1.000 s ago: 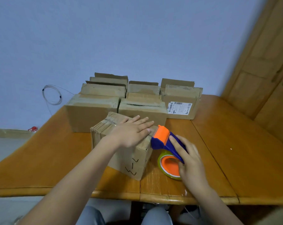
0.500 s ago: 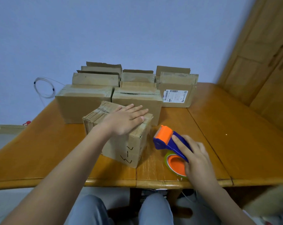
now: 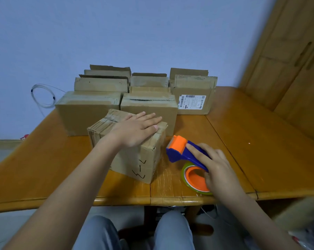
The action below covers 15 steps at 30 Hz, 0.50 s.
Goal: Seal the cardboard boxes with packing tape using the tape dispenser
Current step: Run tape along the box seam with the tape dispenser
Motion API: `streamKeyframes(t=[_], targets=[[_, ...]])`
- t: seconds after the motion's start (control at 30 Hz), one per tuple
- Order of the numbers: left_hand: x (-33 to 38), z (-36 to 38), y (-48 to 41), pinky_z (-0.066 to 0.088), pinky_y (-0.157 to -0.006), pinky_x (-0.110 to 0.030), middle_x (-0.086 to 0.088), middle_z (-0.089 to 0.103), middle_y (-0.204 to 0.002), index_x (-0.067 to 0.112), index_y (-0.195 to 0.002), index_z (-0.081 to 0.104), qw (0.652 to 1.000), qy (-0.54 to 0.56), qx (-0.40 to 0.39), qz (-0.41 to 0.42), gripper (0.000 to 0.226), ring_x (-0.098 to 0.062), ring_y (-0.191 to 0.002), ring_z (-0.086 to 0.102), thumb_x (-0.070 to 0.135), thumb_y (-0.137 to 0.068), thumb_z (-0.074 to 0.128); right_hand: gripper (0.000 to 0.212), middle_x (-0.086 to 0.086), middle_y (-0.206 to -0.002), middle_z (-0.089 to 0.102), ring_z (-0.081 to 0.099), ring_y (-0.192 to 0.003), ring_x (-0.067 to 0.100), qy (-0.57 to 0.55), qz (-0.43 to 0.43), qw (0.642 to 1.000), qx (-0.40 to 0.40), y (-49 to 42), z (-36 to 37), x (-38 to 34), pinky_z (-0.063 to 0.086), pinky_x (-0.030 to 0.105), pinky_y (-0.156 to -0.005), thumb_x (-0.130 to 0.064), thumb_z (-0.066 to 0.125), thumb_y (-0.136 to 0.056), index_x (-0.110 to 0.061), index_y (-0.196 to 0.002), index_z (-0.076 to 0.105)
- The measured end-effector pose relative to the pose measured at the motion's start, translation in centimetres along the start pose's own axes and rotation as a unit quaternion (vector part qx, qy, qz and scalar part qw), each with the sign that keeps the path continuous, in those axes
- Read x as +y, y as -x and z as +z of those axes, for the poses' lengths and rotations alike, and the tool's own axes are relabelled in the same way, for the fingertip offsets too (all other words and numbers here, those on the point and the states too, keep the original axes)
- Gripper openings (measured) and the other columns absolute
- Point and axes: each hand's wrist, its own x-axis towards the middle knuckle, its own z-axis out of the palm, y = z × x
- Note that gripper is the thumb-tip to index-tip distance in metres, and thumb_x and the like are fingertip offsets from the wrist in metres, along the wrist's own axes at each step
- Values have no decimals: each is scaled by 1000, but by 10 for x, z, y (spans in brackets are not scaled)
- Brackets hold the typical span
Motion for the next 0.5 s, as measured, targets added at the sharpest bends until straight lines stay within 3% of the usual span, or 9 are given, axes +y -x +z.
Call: streamKeyframes(t=[0.23, 0.37, 0.5], targets=[[0, 0, -1, 0, -120, -40, 15, 7, -160, 44, -150, 11, 1000, -2, 8, -3, 48, -10, -148, 0, 48, -103, 15, 98, 12, -124, 56, 57, -98, 31, 17, -5, 1000, -6, -6, 4, -10, 53, 38, -66, 10, 82, -56, -24, -140, 45], [2, -2, 0, 2, -120, -40, 15, 11, -160, 43, -151, 15, 1000, 6, 3, -4, 48, -10, -148, 2, 47, -103, 17, 93, 12, -128, 55, 54, -100, 32, 25, -26, 999, -33, -20, -2, -8, 51, 42, -73, 9, 79, -63, -26, -141, 44], [13, -15, -5, 25, -107, -36, 6, 36, -151, 32, -146, 36, 997, 73, -1, -33, 47, -16, -139, 30, 47, -102, 30, 88, 12, -128, 55, 54, -101, 32, 55, -57, 996, -46, -30, -13, -6, 49, 42, -75, 6, 79, -66, -26, -141, 44]])
